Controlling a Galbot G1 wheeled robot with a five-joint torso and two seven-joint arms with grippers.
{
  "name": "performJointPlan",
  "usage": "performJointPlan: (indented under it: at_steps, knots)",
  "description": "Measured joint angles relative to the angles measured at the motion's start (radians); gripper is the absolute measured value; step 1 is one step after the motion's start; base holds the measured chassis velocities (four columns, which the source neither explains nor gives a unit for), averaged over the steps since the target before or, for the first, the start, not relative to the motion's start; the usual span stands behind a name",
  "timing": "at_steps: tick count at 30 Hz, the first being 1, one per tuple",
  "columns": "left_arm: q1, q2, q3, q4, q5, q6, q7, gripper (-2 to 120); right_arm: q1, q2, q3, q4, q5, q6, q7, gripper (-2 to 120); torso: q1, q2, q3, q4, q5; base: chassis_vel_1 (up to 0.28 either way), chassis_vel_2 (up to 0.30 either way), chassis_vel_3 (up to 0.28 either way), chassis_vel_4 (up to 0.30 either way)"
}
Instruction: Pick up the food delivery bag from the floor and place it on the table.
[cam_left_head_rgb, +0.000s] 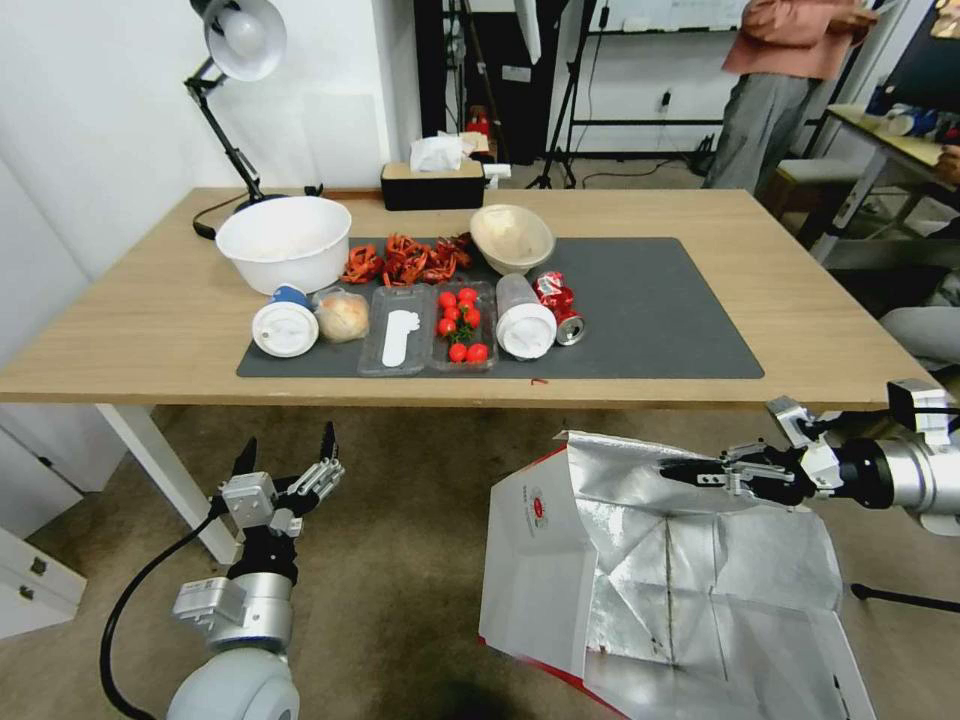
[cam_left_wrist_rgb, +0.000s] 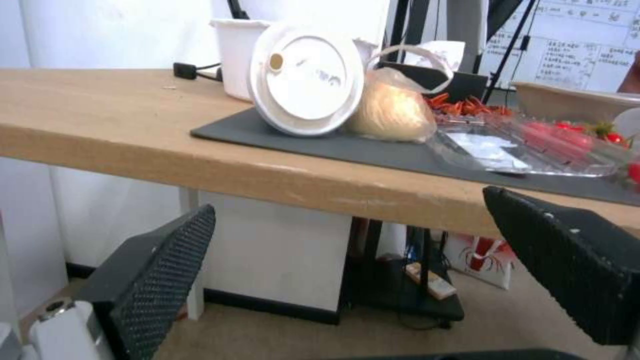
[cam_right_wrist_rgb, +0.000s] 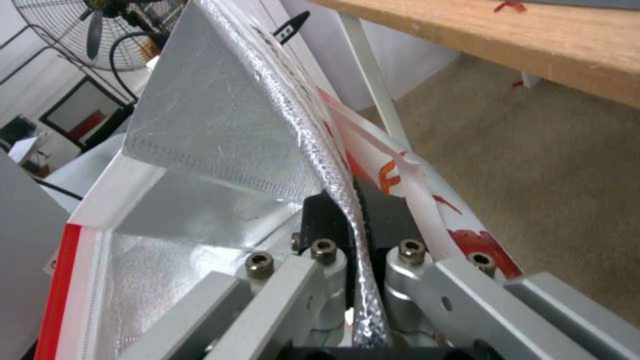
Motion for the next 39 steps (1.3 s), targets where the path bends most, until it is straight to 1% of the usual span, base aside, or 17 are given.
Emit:
performJointPlan:
  at_steps: [5, 8, 9, 19, 21, 24, 29, 32, 36, 39]
  knots:
    - [0.0, 0.0, 0.001, 0.001, 0.0, 0.0, 0.0, 100, 0.0, 0.001, -0.001, -0.002, -0.001, 0.001, 0.0, 0, 0.007, 0.017, 0.01, 0.0, 0.0, 0.0, 0.0, 0.0, 0.0]
    - [0.0, 0.0, 0.002, 0.0, 0.0, 0.0, 0.0, 100, 0.0, 0.002, -0.002, -0.002, -0.002, 0.001, 0.0, 0, 0.016, 0.038, 0.021, 0.0, 0.0, 0.0, 0.0, 0.0, 0.0]
    - [0.0, 0.0, 0.002, 0.0, 0.0, 0.0, 0.0, 100, 0.0, 0.002, -0.002, -0.002, -0.002, 0.001, 0.0, 0, 0.016, 0.038, 0.021, 0.0, 0.0, 0.0, 0.0, 0.0, 0.0]
    - [0.001, -0.001, 0.002, -0.001, -0.002, 0.001, 0.001, 100, 0.004, -0.002, -0.005, -0.004, -0.002, 0.001, -0.001, 0, 0.037, 0.086, 0.049, 0.0, 0.0, 0.0, 0.0, 0.0, 0.0]
    - [0.001, -0.002, 0.002, -0.001, -0.001, 0.001, 0.001, 100, 0.003, -0.002, -0.005, -0.004, -0.002, 0.002, -0.001, 0, 0.038, 0.089, 0.051, 0.0001, 0.0, 0.0, 0.0, 0.0, 0.0]
    - [0.0, -0.003, 0.005, 0.0, -0.001, 0.001, 0.001, 100, 0.001, -0.003, -0.005, -0.006, -0.002, 0.003, -0.001, 0, 0.047, 0.109, 0.062, -0.0001, 0.0001, 0.0, 0.0, 0.0, 0.0]
    - [-0.001, 0.001, 0.005, 0.004, -0.002, 0.001, 0.001, 100, 0.0, -0.003, -0.005, -0.006, -0.003, 0.003, -0.001, 0, 0.055, 0.126, 0.072, 0.0, 0.0, 0.0, 0.0, 0.0, 0.0]
    - [-0.002, 0.003, 0.004, 0.004, -0.006, 0.001, -0.001, 100, 0.001, -0.002, -0.005, -0.006, -0.004, 0.003, -0.001, 0, 0.065, 0.149, 0.084, 0.0, 0.0, 0.0, 0.0, 0.0, 0.0]
    - [-0.003, 0.003, 0.004, 0.004, -0.006, 0.002, -0.001, 100, 0.003, -0.002, -0.005, -0.006, -0.004, 0.003, 0.0, 0, 0.07, 0.161, 0.091, 0.0, 0.0, 0.0, 0.0, 0.0, 0.0]
    - [-0.004, 0.003, 0.005, 0.005, -0.006, 0.002, -0.001, 100, 0.003, -0.001, -0.005, -0.007, -0.004, 0.003, 0.0, 0, 0.08, 0.182, 0.102, 0.0, 0.0, 0.0, 0.0, 0.0, 0.0]
